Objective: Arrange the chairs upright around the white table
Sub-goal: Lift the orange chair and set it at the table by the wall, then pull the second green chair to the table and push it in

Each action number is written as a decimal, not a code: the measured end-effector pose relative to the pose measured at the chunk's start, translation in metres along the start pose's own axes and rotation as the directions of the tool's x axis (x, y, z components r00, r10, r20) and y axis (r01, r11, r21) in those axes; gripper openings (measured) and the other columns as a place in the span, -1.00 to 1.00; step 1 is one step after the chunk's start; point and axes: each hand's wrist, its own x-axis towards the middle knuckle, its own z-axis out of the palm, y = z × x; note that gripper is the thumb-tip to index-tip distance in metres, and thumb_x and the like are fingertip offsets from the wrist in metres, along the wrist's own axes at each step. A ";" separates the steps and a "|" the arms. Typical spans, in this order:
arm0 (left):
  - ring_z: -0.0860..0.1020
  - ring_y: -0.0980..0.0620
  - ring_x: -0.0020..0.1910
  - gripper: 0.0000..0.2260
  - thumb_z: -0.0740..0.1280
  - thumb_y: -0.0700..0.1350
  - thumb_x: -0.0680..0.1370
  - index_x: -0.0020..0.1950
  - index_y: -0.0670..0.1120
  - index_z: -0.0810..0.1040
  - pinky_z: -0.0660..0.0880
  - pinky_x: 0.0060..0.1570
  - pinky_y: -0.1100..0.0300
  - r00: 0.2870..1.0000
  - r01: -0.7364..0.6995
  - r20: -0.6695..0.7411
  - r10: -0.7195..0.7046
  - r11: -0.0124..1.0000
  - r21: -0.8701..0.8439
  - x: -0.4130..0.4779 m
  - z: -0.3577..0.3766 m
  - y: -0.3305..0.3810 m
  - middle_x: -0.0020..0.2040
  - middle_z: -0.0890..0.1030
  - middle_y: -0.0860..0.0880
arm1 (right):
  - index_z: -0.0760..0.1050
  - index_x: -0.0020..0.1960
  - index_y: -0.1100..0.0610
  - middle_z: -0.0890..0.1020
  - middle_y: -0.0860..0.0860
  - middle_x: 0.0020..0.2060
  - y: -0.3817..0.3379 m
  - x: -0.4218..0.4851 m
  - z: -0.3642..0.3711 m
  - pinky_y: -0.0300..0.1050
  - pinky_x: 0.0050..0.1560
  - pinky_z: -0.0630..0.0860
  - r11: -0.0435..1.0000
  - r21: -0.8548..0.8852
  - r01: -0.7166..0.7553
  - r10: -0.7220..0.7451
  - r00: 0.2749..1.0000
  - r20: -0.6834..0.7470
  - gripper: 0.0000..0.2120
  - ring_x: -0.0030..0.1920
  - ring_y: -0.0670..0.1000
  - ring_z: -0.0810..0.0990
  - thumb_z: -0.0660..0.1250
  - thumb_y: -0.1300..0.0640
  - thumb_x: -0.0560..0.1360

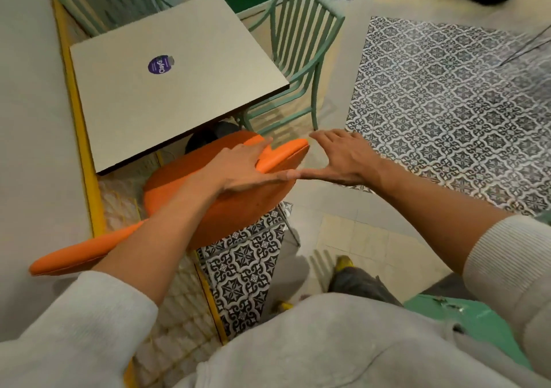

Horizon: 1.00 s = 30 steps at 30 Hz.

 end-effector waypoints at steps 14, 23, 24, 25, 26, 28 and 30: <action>0.28 -0.15 0.64 0.28 0.04 0.83 0.16 0.73 0.12 0.11 0.26 0.55 -0.21 0.946 -0.240 0.283 0.156 0.925 0.293 0.225 0.063 0.184 0.70 0.25 0.00 | 0.04 0.80 -0.01 0.13 0.06 0.78 0.281 -0.052 0.049 0.47 0.67 0.10 0.881 0.056 -0.471 0.433 0.847 0.307 0.39 0.76 0.23 0.11 -0.13 -0.89 0.24; 0.10 -0.13 0.70 0.31 -0.01 0.84 0.16 0.75 0.08 0.05 0.14 0.62 -0.28 0.938 -0.212 0.327 0.116 0.937 0.276 0.357 0.092 0.251 0.74 0.13 -0.01 | 0.01 0.81 0.05 0.03 0.09 0.79 0.414 -0.062 0.043 0.49 0.68 0.00 0.846 0.032 -0.533 0.466 0.766 0.442 0.30 0.77 0.25 0.01 -0.05 -0.81 0.36; 0.10 -0.12 0.70 0.30 -0.02 0.83 0.17 0.75 0.09 0.05 0.14 0.61 -0.30 0.944 -0.216 0.302 0.129 0.937 0.275 0.370 0.090 0.260 0.74 0.14 0.01 | 0.03 0.80 0.05 0.04 0.10 0.79 0.424 -0.059 0.041 0.50 0.68 0.00 0.846 0.031 -0.533 0.467 0.766 0.443 0.28 0.77 0.25 0.02 -0.04 -0.80 0.37; 0.11 -0.11 0.70 0.29 -0.04 0.83 0.17 0.74 0.10 0.06 0.15 0.59 -0.31 0.950 -0.215 0.280 0.136 0.937 0.277 0.383 0.088 0.269 0.73 0.15 0.02 | 0.04 0.80 0.06 0.04 0.10 0.79 0.435 -0.054 0.039 0.50 0.68 0.00 0.845 0.026 -0.533 0.469 0.764 0.442 0.27 0.77 0.25 0.02 -0.03 -0.80 0.38; 0.12 -0.11 0.70 0.29 -0.05 0.83 0.17 0.74 0.10 0.07 0.15 0.58 -0.32 0.955 -0.211 0.263 0.138 0.938 0.274 0.397 0.085 0.278 0.73 0.16 0.03 | 0.05 0.80 0.06 0.04 0.10 0.79 0.446 -0.047 0.038 0.51 0.68 -0.01 0.847 0.020 -0.531 0.467 0.762 0.448 0.26 0.77 0.25 0.02 -0.03 -0.79 0.39; 0.13 -0.11 0.69 0.28 -0.07 0.83 0.17 0.74 0.11 0.09 0.14 0.58 -0.32 0.956 -0.201 0.262 0.131 0.945 0.260 0.419 0.080 0.291 0.73 0.17 0.04 | 0.04 0.80 0.04 0.02 0.08 0.79 0.465 -0.032 0.038 0.52 0.67 -0.03 0.850 0.023 -0.527 0.455 0.755 0.472 0.25 0.78 0.25 -0.01 -0.02 -0.78 0.39; 0.12 -0.10 0.70 0.28 -0.08 0.83 0.18 0.74 0.11 0.10 0.13 0.57 -0.33 0.957 -0.186 0.264 0.120 0.953 0.241 0.442 0.079 0.297 0.73 0.17 0.05 | 0.02 0.80 0.02 0.01 0.08 0.80 0.485 -0.013 0.042 0.51 0.67 -0.05 0.851 0.032 -0.523 0.445 0.753 0.485 0.25 0.78 0.23 -0.02 -0.02 -0.79 0.39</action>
